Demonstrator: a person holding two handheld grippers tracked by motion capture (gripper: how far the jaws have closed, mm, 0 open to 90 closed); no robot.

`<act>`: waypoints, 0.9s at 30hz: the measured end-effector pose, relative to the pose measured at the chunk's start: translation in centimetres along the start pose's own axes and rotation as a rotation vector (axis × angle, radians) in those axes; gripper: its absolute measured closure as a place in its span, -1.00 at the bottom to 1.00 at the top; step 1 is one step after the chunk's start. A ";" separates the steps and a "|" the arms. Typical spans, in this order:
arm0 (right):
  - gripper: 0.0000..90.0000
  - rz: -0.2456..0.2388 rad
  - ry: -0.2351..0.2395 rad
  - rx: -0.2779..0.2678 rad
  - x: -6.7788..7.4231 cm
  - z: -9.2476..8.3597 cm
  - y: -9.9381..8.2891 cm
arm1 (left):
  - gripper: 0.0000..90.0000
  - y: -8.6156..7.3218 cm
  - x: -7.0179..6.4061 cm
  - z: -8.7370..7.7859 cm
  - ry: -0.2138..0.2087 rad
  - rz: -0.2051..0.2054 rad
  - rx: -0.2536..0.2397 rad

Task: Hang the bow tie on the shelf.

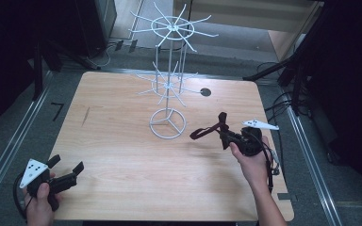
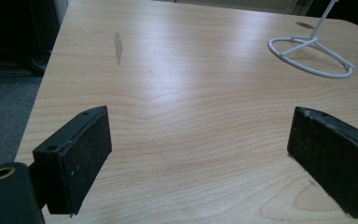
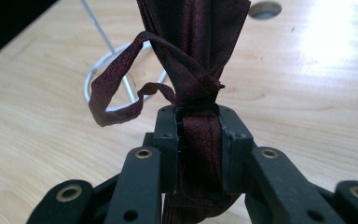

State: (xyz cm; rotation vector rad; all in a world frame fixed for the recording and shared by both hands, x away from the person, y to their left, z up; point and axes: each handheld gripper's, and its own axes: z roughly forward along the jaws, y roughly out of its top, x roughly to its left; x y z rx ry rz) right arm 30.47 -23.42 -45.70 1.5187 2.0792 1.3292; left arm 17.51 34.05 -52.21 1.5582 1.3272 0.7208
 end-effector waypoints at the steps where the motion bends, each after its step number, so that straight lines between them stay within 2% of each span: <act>1: 0.63 0.000 0.000 0.000 0.0 0.0 0.0 | -0.85 0.0 0.0 0.0 -0.001 0.001 0.000; 2: 0.63 0.011 -0.002 -0.029 0.2 -0.2 0.2 | -0.85 0.0 0.0 0.0 -0.001 0.001 0.000; 10: 0.63 -0.008 -0.014 -0.115 1.2 -0.8 1.1 | -0.85 0.0 0.0 0.0 -0.002 0.001 0.000; 14: 0.63 0.002 -0.011 -0.141 1.6 -0.8 1.7 | -0.85 0.0 0.0 0.0 -0.002 0.000 -0.001; 21: 0.63 -0.015 -0.007 -0.166 2.4 -0.6 2.8 | -0.85 0.0 0.0 0.0 -0.004 -0.001 -0.002; 27: 0.63 -0.022 -0.021 -0.164 2.8 0.0 3.8 | -0.85 0.0 0.0 0.0 -0.006 -0.003 -0.006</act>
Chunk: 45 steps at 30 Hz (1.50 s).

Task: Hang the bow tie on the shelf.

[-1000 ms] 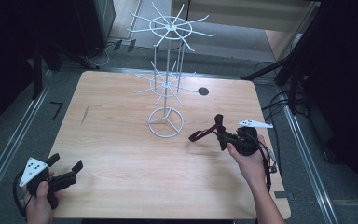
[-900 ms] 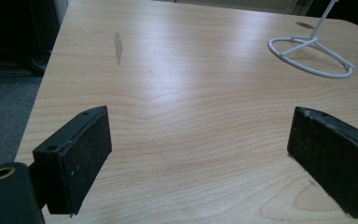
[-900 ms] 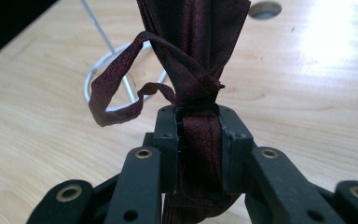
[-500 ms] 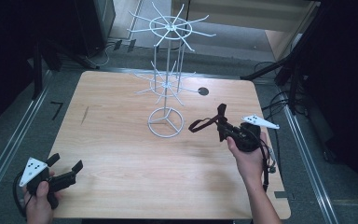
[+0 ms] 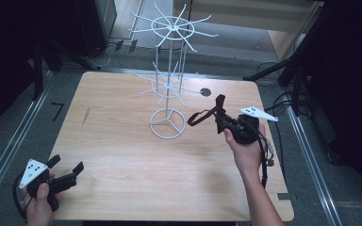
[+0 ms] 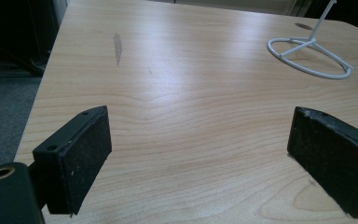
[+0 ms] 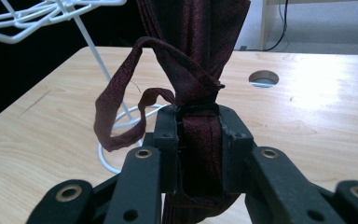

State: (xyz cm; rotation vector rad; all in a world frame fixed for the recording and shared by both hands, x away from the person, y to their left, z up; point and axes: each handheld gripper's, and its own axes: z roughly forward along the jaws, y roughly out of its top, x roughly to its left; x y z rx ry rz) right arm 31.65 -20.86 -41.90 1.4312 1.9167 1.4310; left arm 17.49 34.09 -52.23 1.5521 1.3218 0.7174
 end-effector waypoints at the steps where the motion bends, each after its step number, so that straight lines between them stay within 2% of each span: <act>1: 0.63 0.000 0.000 0.000 0.0 0.0 0.0 | -0.85 0.0 0.0 0.0 0.000 0.000 0.000; 7: 0.63 -0.006 -0.005 -0.016 0.6 0.6 1.1 | -0.85 0.0 0.0 0.0 -0.001 0.001 0.000; 17: 0.63 -0.016 -0.024 -0.036 0.9 1.2 2.4 | -0.85 0.0 0.0 0.0 -0.002 -0.001 -0.001; 25: 0.63 -0.022 -0.033 -0.022 1.2 2.0 3.2 | -0.85 0.0 0.0 0.0 -0.002 -0.003 0.000; 27: 0.63 -0.031 -0.041 -0.033 1.4 2.2 3.4 | -0.85 0.0 0.1 0.0 -0.004 -0.003 -0.001; 38: 0.63 -0.063 -0.054 -0.017 2.1 3.2 4.2 | -0.85 0.0 0.1 -0.1 -0.006 -0.009 -0.006; 45: 0.63 -0.089 -0.076 0.012 2.6 4.3 4.5 | -0.85 0.0 0.1 -0.1 -0.006 -0.009 -0.005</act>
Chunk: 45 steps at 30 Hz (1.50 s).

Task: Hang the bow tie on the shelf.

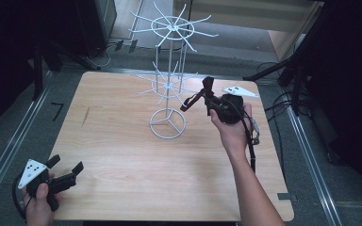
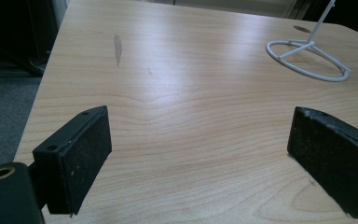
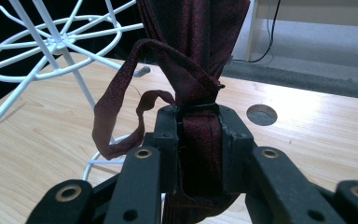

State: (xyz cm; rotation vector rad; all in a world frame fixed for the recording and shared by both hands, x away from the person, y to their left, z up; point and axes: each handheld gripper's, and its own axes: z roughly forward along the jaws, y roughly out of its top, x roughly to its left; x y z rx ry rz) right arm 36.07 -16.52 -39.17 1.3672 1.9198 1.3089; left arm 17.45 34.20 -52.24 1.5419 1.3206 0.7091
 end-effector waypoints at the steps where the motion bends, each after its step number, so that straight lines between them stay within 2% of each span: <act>1: 0.63 -0.002 -0.002 0.004 0.0 0.1 0.1 | -0.85 0.0 0.0 0.0 0.000 0.000 0.000; 15: 0.62 -0.038 -0.042 0.043 0.5 2.1 -0.1 | -0.85 0.0 0.0 0.0 -0.003 0.001 -0.001; 21: 0.61 -0.061 -0.042 0.045 1.3 2.7 -0.4 | -0.85 0.0 0.0 0.0 -0.003 0.002 0.000; 36: 0.55 -0.066 -0.041 0.053 2.0 4.2 -0.9 | -0.85 0.0 0.1 0.0 -0.005 -0.005 -0.003; 39: 0.47 -0.072 -0.045 0.044 2.1 4.4 -1.0 | -0.85 0.0 0.1 0.0 -0.005 -0.006 -0.004; 43: 0.37 -0.062 -0.025 0.031 2.0 4.3 -1.1 | -0.85 0.0 0.1 0.0 -0.006 -0.003 -0.001; 45: 0.32 -0.056 -0.018 -0.003 1.8 4.2 -1.3 | -0.85 0.0 0.0 0.0 -0.006 -0.002 -0.001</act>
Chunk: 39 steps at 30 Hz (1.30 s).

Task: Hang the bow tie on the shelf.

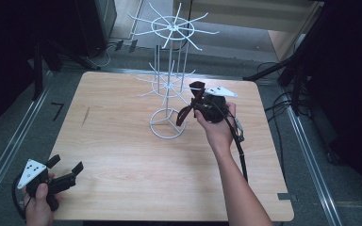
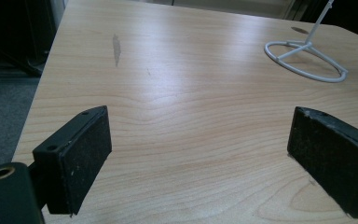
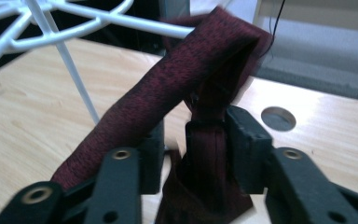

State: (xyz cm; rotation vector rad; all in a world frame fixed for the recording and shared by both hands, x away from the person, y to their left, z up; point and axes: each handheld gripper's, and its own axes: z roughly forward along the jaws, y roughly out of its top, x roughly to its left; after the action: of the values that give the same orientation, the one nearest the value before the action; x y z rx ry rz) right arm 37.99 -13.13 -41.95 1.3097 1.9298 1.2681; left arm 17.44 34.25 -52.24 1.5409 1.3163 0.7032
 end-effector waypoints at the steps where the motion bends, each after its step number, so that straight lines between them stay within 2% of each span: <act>1: 0.40 0.007 0.000 -0.002 -0.2 -0.1 -0.2 | -0.85 0.0 0.0 0.0 0.000 0.000 0.000; 2: 0.52 0.013 -0.001 0.003 -0.4 -0.2 -0.3 | -0.85 0.0 0.0 0.0 0.000 0.001 0.000; 5: 0.62 0.034 0.012 0.021 -0.7 -0.2 -0.5 | -0.85 0.0 0.0 0.0 0.002 0.002 0.000; 10: 0.63 0.005 -0.002 -0.001 -0.7 -0.4 -0.6 | -0.85 0.0 0.0 0.0 0.002 0.001 0.000; 14: 0.63 0.002 -0.006 -0.036 -0.6 -0.7 -0.1 | -0.85 0.0 0.0 0.0 0.002 0.000 0.001; 18: 0.63 -0.014 -0.038 -0.064 -0.4 -1.1 0.2 | -0.85 0.0 0.0 0.0 0.001 -0.002 -0.003; 19: 0.63 -0.011 -0.059 -0.069 -0.6 -1.3 0.3 | -0.85 0.0 0.0 0.0 0.000 -0.002 -0.002; 20: 0.63 0.019 -0.067 -0.079 -1.2 -1.6 0.4 | -0.85 0.0 0.0 0.0 0.000 -0.003 -0.002; 22: 0.63 0.023 -0.072 -0.086 -1.5 -1.7 0.5 | -0.85 0.0 0.0 0.0 -0.001 -0.003 -0.002; 23: 0.63 0.042 -0.085 -0.111 -2.1 -2.1 0.8 | -0.85 0.0 0.0 0.0 -0.002 -0.002 0.000; 27: 0.63 0.030 -0.105 -0.095 -2.6 -2.5 1.7 | -0.85 0.0 0.0 0.0 0.000 0.001 0.002; 29: 0.63 0.029 -0.096 -0.114 -2.6 -2.9 2.7 | -0.85 0.0 0.0 0.0 0.000 0.003 0.003; 31: 0.63 0.026 -0.093 -0.113 -2.5 -2.9 2.9 | -0.85 0.0 0.0 0.0 0.000 0.003 0.003; 35: 0.63 -0.021 -0.105 -0.103 -2.3 -2.4 4.0 | -0.85 0.0 0.0 0.0 0.001 0.000 0.000; 39: 0.63 0.001 -0.093 -0.121 -2.4 -2.0 4.3 | -0.85 0.0 0.0 0.0 -0.002 -0.004 -0.004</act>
State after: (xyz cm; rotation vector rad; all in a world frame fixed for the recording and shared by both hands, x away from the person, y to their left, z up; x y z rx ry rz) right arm 39.38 -15.71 -37.51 1.2853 1.7614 1.2804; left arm 17.44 34.28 -52.25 1.5350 1.3161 0.7011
